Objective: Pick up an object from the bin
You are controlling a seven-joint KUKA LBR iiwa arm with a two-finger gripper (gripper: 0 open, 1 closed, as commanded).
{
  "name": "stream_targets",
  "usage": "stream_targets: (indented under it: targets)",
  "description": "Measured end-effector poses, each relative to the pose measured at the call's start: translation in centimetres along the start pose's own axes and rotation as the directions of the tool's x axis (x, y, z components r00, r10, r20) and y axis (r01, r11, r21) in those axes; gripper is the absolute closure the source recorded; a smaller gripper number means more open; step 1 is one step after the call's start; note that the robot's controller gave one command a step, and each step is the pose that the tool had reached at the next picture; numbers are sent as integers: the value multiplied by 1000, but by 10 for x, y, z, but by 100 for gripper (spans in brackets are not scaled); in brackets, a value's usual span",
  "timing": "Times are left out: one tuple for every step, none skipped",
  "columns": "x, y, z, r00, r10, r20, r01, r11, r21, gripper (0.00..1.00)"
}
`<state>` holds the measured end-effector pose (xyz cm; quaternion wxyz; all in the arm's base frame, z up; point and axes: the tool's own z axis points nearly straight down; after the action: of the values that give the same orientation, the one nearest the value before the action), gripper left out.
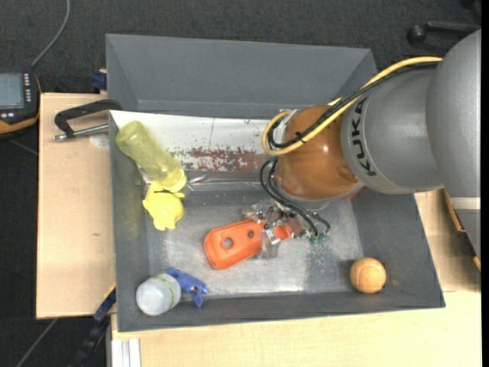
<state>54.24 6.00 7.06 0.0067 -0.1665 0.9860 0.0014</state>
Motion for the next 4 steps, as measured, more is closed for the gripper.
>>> stream_targets:
  targets:
    - [2, 1, -6, 1000, 0, -6, 0, 1000, -1, 100]
    - [0, 1, -22, 1000, 0, -1, 0, 1000, -1, 100]
    - [0, 1, -35, 1000, 0, -2, 0, 1000, -1, 100]
    - [-1, 1, -50, 1000, 0, 1, 0, 1000, -1, 100]
